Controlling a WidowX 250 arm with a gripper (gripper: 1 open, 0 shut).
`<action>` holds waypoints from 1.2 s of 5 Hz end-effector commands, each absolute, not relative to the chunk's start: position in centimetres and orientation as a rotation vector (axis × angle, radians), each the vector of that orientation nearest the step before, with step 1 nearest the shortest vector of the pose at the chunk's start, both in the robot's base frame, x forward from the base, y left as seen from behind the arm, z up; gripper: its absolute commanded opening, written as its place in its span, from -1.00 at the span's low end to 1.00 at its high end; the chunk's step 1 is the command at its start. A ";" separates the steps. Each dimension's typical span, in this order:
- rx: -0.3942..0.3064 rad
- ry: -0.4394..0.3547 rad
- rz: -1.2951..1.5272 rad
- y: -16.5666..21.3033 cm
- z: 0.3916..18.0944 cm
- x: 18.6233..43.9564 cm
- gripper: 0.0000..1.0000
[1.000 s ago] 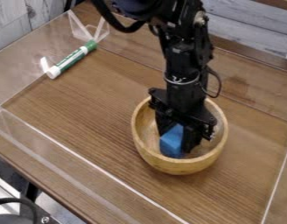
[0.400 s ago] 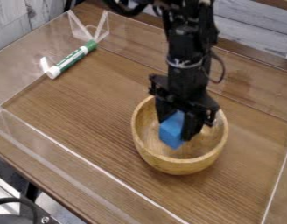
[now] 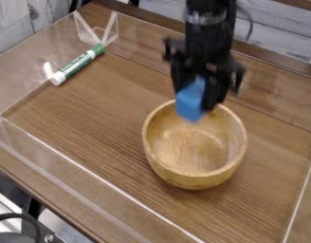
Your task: Remove the blue block from inside the brown bowl and put it on the table
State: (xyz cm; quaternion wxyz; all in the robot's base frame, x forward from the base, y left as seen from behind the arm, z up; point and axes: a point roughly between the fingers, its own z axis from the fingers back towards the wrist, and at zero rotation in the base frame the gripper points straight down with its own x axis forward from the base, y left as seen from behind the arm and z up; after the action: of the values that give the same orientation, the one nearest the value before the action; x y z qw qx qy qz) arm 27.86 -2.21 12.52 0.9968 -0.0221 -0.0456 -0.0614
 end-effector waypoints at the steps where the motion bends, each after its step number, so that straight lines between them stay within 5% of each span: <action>1: -0.016 -0.204 -0.075 0.4 17.3 29.2 -1.00; 3: 0.009 -0.229 -0.107 4.6 16.0 30.1 -1.00; 6: 0.044 -0.272 -0.114 4.8 12.9 31.2 -1.00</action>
State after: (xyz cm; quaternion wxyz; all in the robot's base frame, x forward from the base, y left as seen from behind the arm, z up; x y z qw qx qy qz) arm 30.73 4.76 11.53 0.9921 0.0146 -0.1128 -0.0536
